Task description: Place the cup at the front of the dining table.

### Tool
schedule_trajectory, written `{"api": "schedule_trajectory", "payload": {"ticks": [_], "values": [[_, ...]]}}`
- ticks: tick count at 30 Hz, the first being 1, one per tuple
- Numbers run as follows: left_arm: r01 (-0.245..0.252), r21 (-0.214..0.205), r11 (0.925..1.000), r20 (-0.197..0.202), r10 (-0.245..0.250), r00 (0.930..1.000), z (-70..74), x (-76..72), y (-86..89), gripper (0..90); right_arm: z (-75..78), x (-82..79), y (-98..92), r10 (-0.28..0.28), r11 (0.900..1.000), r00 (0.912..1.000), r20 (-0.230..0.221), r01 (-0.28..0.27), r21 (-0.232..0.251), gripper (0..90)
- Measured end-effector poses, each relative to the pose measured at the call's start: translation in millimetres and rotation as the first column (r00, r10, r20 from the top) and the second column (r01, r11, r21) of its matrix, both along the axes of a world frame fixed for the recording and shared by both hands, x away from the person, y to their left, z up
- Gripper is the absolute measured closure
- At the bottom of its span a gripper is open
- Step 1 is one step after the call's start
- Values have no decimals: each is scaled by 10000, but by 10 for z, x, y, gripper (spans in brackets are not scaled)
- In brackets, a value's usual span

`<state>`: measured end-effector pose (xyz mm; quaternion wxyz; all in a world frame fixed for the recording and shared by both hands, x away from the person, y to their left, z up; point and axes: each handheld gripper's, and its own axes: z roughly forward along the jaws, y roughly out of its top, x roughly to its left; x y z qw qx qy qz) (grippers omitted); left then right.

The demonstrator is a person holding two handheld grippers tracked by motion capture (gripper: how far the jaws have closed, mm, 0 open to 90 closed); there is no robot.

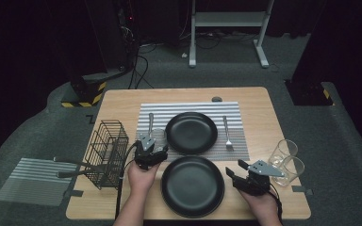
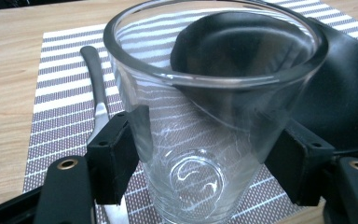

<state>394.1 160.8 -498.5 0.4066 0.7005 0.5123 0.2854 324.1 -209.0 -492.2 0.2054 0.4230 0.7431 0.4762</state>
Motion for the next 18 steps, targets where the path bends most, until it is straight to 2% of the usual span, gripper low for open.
{"api": "schedule_trajectory", "payload": {"ticks": [1, 7, 12, 16, 18], "values": [[-49, -105, 9999, 6, 49, 10000, -6, -6, 6, 306, -3, -1, 7, -31, 10000, 10000, -51, 31, 70, 385], [35, -85, 10000, 19, -35, 10000, -19, -33, 35, 303, -13, 3, 9, -50, 10000, 9999, -102, 51, 51, 385], [92, 88, 9999, -82, -91, 9999, -11, -43, 27, 296, -14, 8, 9, -79, 9999, 9999, -80, 80, 99, 385], [95, -372, 9993, -135, -100, 9999, 0, -23, 45, 253, -6, 5, 8, -96, 9999, 9999, -52, 96, 98, 385], [166, -284, 9995, -174, -171, 9997, 21, -7, 33, 230, -3, 3, 3, -64, 10000, 9999, -90, 65, 66, 385]]}}
